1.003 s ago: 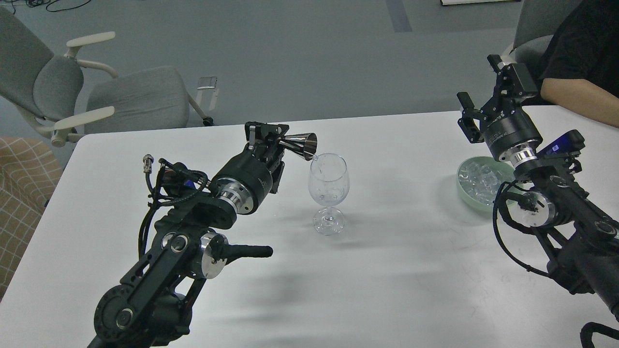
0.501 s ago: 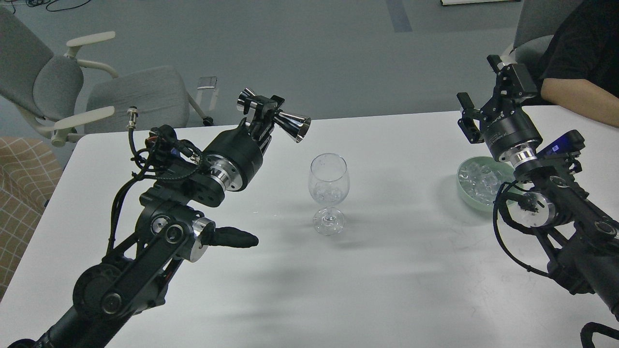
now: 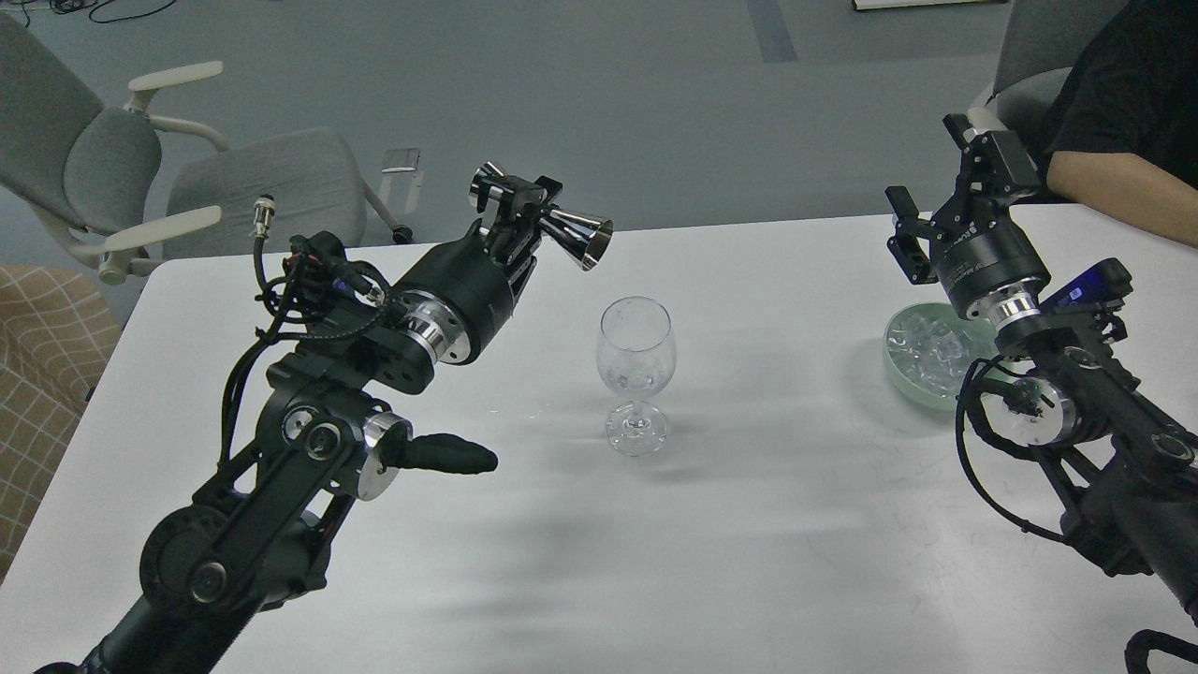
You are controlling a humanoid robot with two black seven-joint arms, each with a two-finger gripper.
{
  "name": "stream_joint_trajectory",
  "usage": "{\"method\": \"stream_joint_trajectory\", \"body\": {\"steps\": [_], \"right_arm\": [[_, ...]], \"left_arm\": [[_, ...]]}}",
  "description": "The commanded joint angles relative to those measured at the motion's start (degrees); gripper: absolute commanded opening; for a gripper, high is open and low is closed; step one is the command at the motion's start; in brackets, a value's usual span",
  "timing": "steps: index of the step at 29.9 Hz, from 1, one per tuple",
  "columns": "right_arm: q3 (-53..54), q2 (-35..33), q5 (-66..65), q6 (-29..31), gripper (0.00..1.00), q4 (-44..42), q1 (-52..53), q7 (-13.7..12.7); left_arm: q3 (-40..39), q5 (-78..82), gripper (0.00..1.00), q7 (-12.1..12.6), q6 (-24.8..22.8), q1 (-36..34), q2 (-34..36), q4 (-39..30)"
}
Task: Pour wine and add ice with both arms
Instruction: 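Turn the jigger upright and lower it back to its spot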
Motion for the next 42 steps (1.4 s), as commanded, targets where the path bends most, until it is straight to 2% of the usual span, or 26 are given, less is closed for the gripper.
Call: {"method": "stream_joint_trajectory", "body": {"steps": [1,4,8,12,14,15,20,24,28,34,37,42], "right_arm": [[0.0,0.01,0.05,0.0,1.0,0.0,-0.05,0.0],[0.0,0.1,0.05,0.0,1.0,0.09,-0.05,0.0],[0.0,0.44,0.05,0.0,1.0,0.09,-0.41,0.0],[0.0,0.54,-0.04,0.0,1.0,0.09,-0.41,0.0],[0.0,0.54,0.05,0.0,1.0,0.09,-0.41,0.0],[0.0,0.54,-0.04,0.0,1.0,0.09,-0.41,0.0],[0.0,0.54,0.05,0.0,1.0,0.09,-0.41,0.0],[0.0,0.54,0.05,0.0,1.0,0.09,-0.41,0.0],[0.0,0.45,0.05,0.0,1.0,0.09,-0.41,-0.09],[-0.08,0.45,-0.04,0.0,1.0,0.09,-0.41,0.0],[-0.08,0.54,-0.04,0.0,1.0,0.09,-0.41,0.0],[-0.08,0.54,-0.12,0.09,1.0,0.09,-0.41,0.0]], "left_arm": [[-9.78,-13.86,0.09,0.0,0.1,2.23,-3.02,0.09],[-15.34,-22.24,0.1,0.0,0.1,3.02,-3.2,0.27],[-25.43,-38.04,0.12,0.0,-0.42,8.28,-3.11,1.06],[-30.2,-43.96,0.14,0.0,-0.95,10.85,-3.2,4.04],[-32.04,-44.76,0.15,0.0,-2.62,11.9,-3.46,6.59],[-32.83,-44.93,0.15,0.0,-4.89,12.77,-3.9,8.6],[-33.54,-45.02,0.15,0.0,-11.93,14.36,-5.13,17.04],[-33.72,-45.28,0.17,-3.3,-15.53,14.45,-5.31,24.07],[-33.81,-48.53,0.2,-5.15,-19.05,14.37,-5.31,28.99],[-36.44,-48.89,0.27,-6.21,-22.31,14.45,-5.22,32.87],[-36.71,-48.89,0.31,-6.29,-22.84,14.28,-5.13,35.6],[-36.8,-48.89,0.36,-6.29,-23.19,14.28,-4.78,36.04]]}}
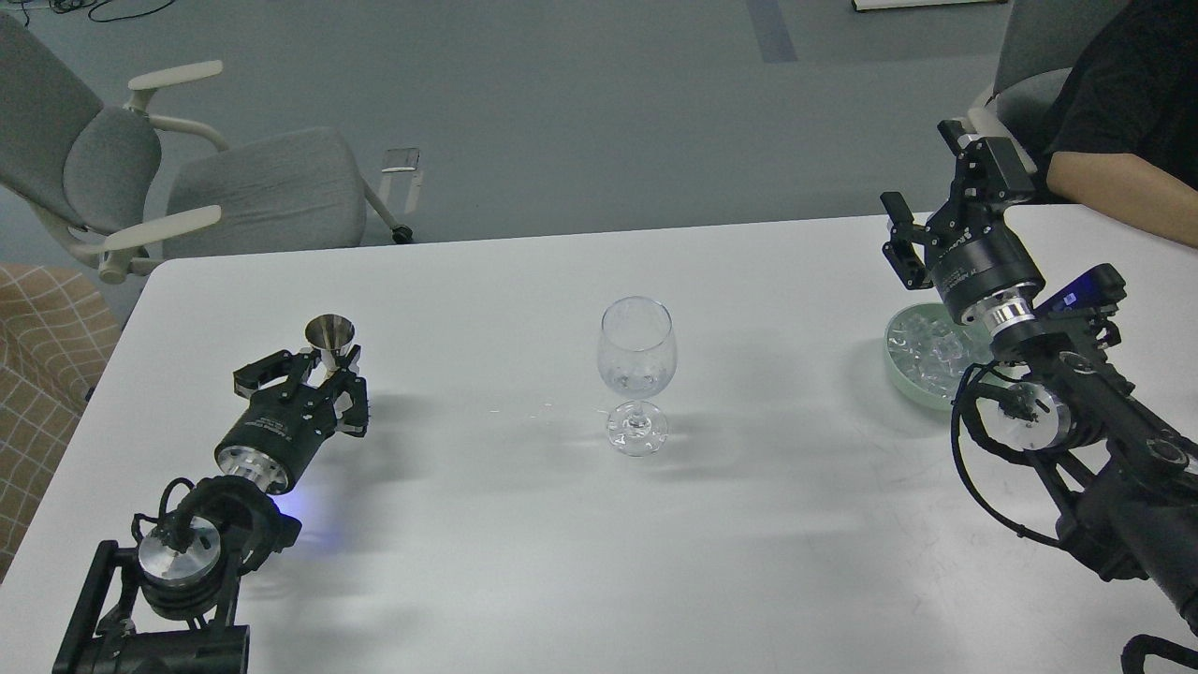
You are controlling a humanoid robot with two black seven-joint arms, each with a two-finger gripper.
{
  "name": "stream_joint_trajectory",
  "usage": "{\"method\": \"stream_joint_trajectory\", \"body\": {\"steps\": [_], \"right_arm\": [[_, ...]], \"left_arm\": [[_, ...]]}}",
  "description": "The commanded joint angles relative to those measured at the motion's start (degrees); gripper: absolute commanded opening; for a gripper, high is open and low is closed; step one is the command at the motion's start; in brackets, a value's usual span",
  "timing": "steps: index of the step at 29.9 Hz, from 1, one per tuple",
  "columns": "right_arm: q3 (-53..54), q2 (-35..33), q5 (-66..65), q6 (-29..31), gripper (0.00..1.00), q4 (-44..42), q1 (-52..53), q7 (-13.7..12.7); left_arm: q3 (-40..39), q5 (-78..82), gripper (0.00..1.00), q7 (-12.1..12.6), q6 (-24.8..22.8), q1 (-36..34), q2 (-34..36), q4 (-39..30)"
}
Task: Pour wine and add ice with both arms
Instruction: 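Turn the jigger upright and lower it back to its spot, then open the left gripper, release the jigger and raise the left arm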
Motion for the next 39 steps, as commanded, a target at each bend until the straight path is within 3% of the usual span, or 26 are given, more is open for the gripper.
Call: {"method": "stream_joint_trajectory", "body": {"steps": [1,16,21,26,39], "right_arm": [[0.0,0.01,-0.02,0.0,1.0,0.0,0.0,-0.05],[0.0,0.01,-0.02,0.0,1.0,0.0,0.0,0.04],[0.0,0.1,-0.02,0.08,1.0,0.0,0.0,0.04],[0.0,0.1,-0.02,0.0,1.0,0.0,0.0,-0.05],[0.0,0.28,-0.02,0.0,1.0,0.0,-0.52,0.04]], "left_arm": [[-0.03,0.0,0.36,-0.01,-0.12,-0.04,0.2,0.19],[-0.29,0.0,0.48,0.25,0.05,-0.04,0.9,0.36],[-0.29,0.09,0.65,0.43,0.05,-0.04,0.9,0.36],[-0.21,0.18,0.97,0.52,0.32,0.04,0.99,0.36],[-0.38,0.18,0.98,2.89,-0.39,4.34,4.24,-0.08]]}}
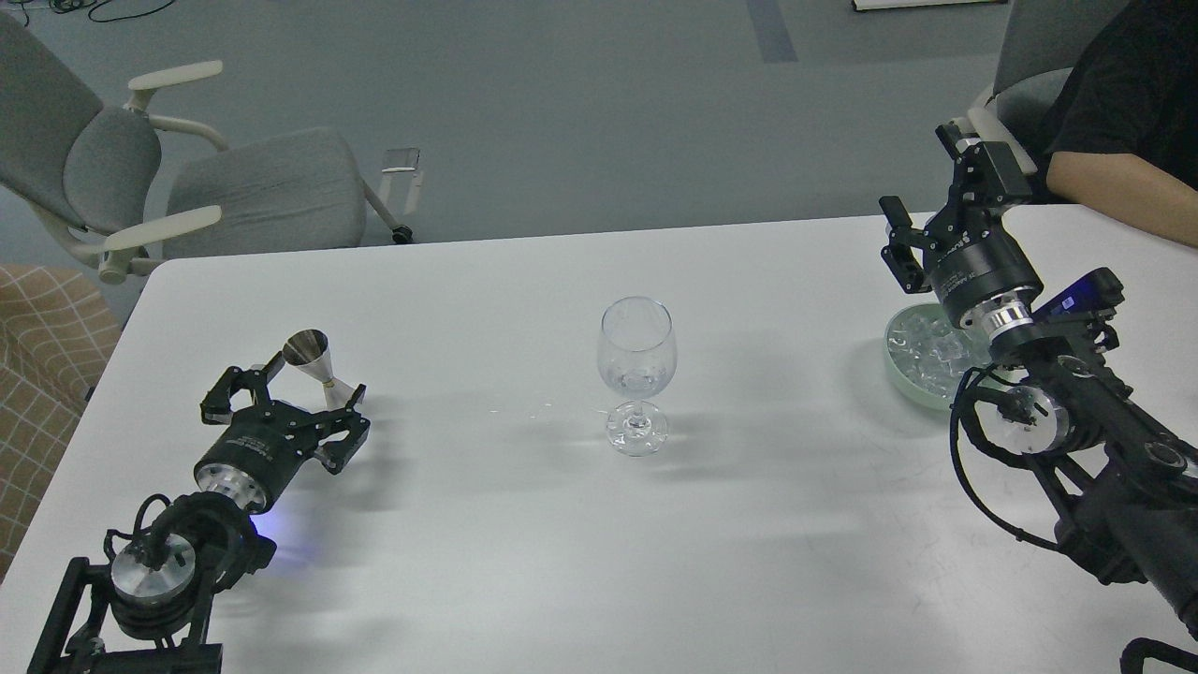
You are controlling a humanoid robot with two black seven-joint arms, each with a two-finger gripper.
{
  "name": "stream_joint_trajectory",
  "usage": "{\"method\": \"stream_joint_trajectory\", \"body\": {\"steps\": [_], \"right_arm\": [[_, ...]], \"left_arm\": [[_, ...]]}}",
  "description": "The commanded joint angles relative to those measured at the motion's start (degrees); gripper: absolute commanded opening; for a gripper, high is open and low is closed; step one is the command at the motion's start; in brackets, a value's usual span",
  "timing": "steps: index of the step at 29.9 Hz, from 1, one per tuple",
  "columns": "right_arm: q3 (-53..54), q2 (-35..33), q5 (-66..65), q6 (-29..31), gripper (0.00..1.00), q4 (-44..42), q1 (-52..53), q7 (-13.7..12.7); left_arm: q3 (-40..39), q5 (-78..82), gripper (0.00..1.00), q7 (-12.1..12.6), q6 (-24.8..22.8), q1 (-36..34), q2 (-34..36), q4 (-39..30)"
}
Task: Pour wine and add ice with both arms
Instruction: 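Open the left gripper, release the jigger and raise the left arm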
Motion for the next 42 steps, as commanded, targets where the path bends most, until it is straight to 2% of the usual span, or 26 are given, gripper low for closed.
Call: {"method": "stream_joint_trajectory", "body": {"steps": [1,8,10,20,22,24,31,34,35,36,38,41,42], "right_arm": [[0.0,0.05,0.09,-0.03,1.0,0.0,0.0,0.05],[0.09,-0.56,0.09,0.15,1.0,0.53,0.01,0.05],[0.09,-1.18,0.09,0.32,1.0,0.62,-0.08,0.05],[0.09,-4.61,0.18,0.5,1.0,2.81,0.18,0.05],[0.09,-5.05,0.18,0.5,1.0,3.34,0.18,-0.04],[0.09,-5.22,0.09,0.5,1.0,3.69,0.18,-0.04],[0.09,-6.19,0.09,0.5,1.0,4.57,0.09,-0.04],[0.09,-6.98,0.09,0.5,1.0,4.66,0.09,-0.04],[0.09,-7.33,0.09,0.5,1.0,4.66,0.09,-0.04],[0.09,-7.42,0.09,0.5,1.0,4.66,0.09,-0.04],[0.09,-7.86,0.18,0.5,1.0,4.75,0.09,-0.04],[0.09,-8.04,0.09,0.5,1.0,4.92,0.09,-0.04],[0.09,-8.04,0.09,0.5,1.0,4.92,0.09,-0.04]], "left_arm": [[-0.29,-0.09,0.98,0.69,-1.01,2.88,1.74,-0.52],[-5.56,-0.09,0.98,2.97,-11.55,8.16,6.32,-0.7],[-8.28,0.0,0.98,3.15,-16.03,8.86,8.42,-0.43],[-10.31,0.88,0.98,2.18,-16.54,8.08,21.69,-0.52],[-9.96,0.96,0.98,2.18,-16.54,4.57,24.07,-0.61],[-9.53,2.88,0.98,2.18,-16.54,-1.83,25.21,-0.61],[-7.95,17.29,0.98,1.92,-16.54,-13.97,24.61,-0.7],[-4.96,22.39,0.98,-0.88,-16.54,-17.41,24.51,-0.7],[-2.95,25.8,0.98,-4.2,-16.54,-18.37,24.86,-0.7],[-1.97,28.01,0.98,-6.06,-16.54,-18.73,25.04,-0.7],[0.66,37.04,0.98,-13.17,-16.54,-20.39,24.69,-0.87],[1.02,40.25,0.98,-16.88,-16.54,-21.1,23.12,-1.14],[1.11,40.34,0.98,-17.41,-15.79,-21.11,22.33,-1.14]]}}
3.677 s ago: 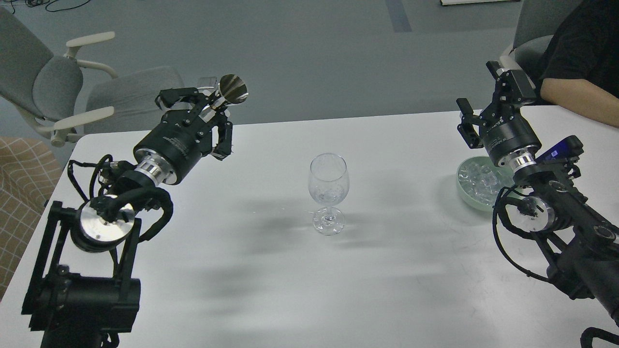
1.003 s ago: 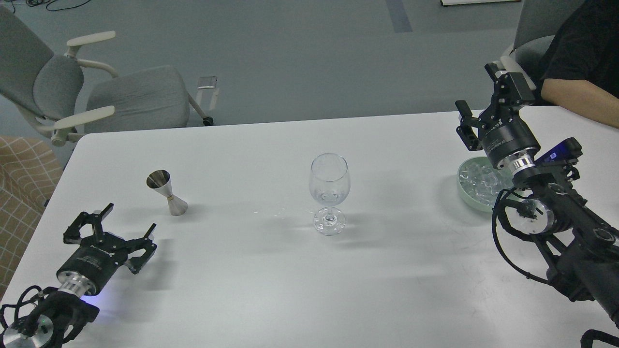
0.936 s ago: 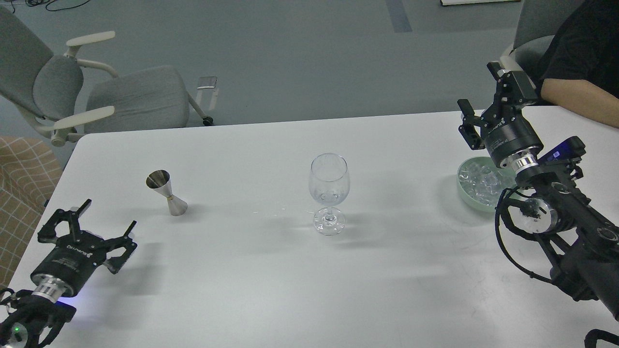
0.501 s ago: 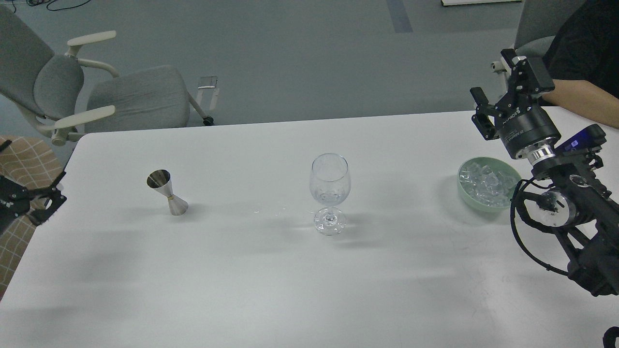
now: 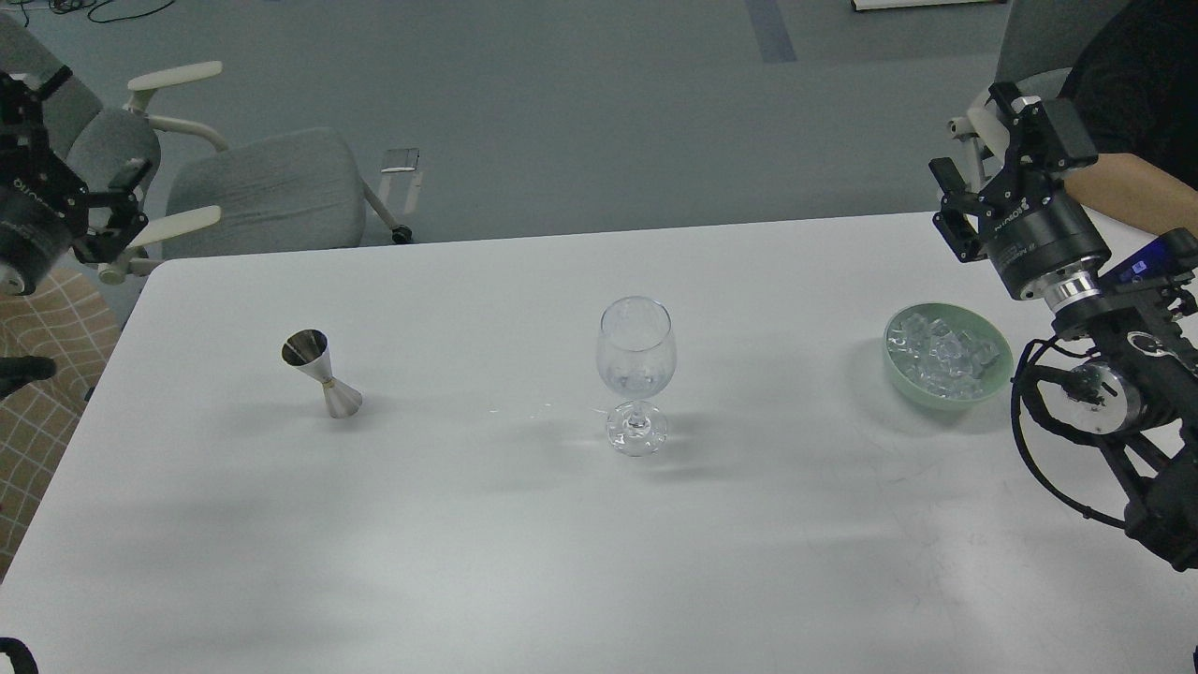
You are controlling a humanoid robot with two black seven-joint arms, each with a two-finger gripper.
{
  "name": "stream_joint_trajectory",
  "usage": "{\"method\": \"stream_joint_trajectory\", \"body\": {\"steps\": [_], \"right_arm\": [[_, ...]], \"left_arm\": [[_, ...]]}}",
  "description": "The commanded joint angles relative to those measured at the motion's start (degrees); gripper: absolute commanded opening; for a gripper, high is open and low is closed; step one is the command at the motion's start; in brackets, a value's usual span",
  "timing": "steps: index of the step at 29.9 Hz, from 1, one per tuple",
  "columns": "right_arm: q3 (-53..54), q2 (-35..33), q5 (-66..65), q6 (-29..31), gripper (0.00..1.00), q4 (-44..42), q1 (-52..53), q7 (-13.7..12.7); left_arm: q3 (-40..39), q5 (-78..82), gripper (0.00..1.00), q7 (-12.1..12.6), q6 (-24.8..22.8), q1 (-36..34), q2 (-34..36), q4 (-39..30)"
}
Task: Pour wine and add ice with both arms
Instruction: 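Open the left gripper, release the jigger and raise the left arm, then reach the right gripper into the green bowl and grasp ice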
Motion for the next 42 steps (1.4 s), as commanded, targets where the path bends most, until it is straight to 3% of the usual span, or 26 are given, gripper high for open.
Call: {"method": "stream_joint_trajectory", "body": {"steps": [1,2,5,7,10,16,22,26,33,42], "right_arm": [[-0.07,-0.14,-0.11,0.01,1.0,0.25,0.0,0.0],[0.02,-0.14,-0.2,0.01,1.0,0.25,0.0,0.0],[0.02,-0.23,-0.2,0.01,1.0,0.17,0.09,0.0],[0.02,-0.75,-0.2,0.01,1.0,0.25,0.09,-0.09],[-0.16,-1.98,-0.64,0.01,1.0,0.78,0.0,-0.09],[-4.54,-8.39,-1.87,-0.52,1.0,4.29,-0.17,-1.23],[-7.36,-19.29,-13.54,-2.61,1.0,8.95,-3.68,-1.14],[-7.36,-23.25,-21.96,-4.99,1.0,10.53,-6.93,-0.97],[-7.8,-23.43,-49.9,-15.18,1.0,10.89,-11.68,-0.7],[-10.0,-20.02,-73.39,-17.39,1.0,5.98,-10.99,-0.7]], "left_arm": [[1.25,2.93,0.98,-3.87,4.42,-0.5,-3.57,-0.31],[2.13,3.2,0.98,-5.01,7.85,-0.68,-4.89,-0.57],[3.63,3.11,0.98,-8.52,12.26,-0.33,-5.87,-0.66],[5.91,2.67,0.98,-13.96,17.09,-0.15,-6.66,-0.66],[8.11,2.41,0.98,-17.75,21.32,-0.06,-8.94,-0.58],[12.07,2.41,0.98,-17.24,17.29,1.52,-9.3,-1.72],[12.25,2.41,0.98,-13.9,17.55,-0.23,-10.96,-2.51],[12.68,2.49,0.98,-13.54,18.07,-0.68,-15.26,-2.6],[12.68,2.49,0.98,-13.54,18.08,-0.41,-16.68,-2.6],[12.68,2.49,0.98,-13.63,17.9,0.37,-17.38,-4.09]]}}
